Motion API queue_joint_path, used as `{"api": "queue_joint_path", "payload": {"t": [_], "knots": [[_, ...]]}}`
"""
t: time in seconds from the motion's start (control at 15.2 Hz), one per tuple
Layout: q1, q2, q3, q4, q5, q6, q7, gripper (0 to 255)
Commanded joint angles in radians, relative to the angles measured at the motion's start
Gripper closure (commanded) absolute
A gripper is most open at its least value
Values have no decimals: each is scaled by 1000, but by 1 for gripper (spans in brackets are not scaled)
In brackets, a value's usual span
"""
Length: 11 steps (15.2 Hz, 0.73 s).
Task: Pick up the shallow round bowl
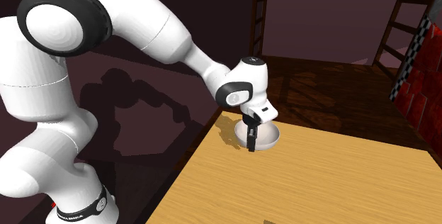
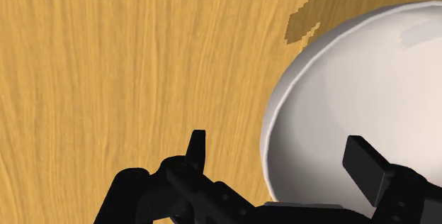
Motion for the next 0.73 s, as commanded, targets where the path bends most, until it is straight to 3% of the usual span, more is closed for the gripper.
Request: {"api": "queue_joint_path", "payload": {"t": [0.0,0.07,0.66], "knots": [[1,7,-1,-3,-4,10,2,0],[1,7,-1,-3,-4,10,3,255],[1,7,-1,-3,-4,10,2,255]]}}
